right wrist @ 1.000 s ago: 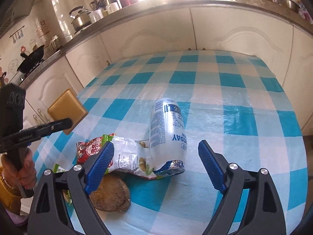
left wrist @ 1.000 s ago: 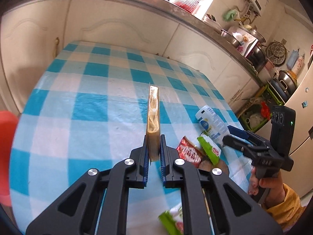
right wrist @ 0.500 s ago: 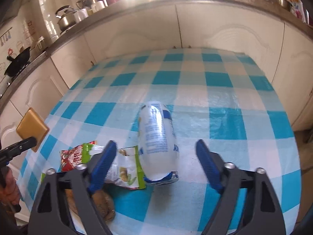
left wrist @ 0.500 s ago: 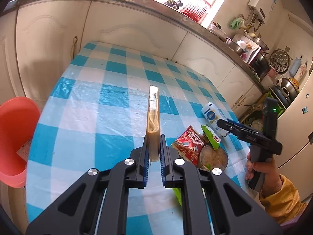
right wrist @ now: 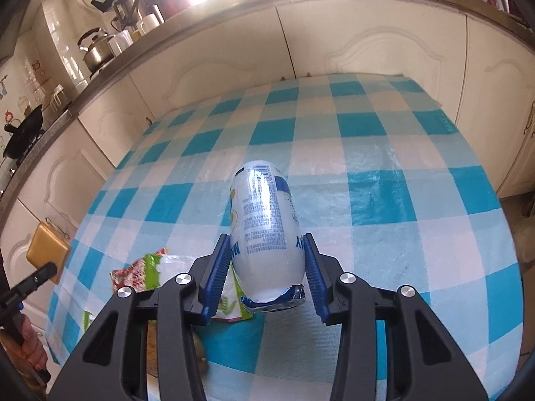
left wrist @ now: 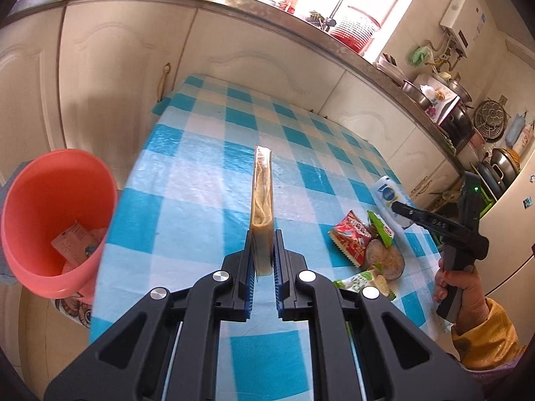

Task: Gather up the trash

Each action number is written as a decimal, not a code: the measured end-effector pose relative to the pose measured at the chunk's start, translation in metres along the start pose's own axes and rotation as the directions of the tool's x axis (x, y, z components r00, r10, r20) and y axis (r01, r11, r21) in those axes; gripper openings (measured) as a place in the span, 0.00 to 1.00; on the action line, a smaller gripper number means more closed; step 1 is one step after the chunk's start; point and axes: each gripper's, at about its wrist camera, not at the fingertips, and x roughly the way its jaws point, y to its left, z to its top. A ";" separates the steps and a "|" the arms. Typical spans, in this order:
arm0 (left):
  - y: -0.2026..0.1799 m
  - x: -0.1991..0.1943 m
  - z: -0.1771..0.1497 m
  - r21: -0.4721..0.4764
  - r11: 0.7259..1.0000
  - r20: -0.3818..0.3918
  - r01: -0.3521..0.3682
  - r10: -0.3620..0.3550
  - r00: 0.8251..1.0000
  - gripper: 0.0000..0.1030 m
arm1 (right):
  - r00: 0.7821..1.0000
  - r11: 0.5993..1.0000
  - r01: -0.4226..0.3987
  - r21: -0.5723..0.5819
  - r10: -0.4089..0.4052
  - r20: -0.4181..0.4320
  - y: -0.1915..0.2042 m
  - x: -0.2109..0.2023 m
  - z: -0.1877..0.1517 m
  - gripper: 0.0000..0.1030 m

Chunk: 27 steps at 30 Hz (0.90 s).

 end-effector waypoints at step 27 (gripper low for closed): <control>0.101 -0.078 0.001 -0.190 0.966 0.122 -0.175 0.200 0.972 0.11 | 0.958 0.946 -0.288 -0.150 0.285 -0.047 0.156 -0.019 0.040 0.44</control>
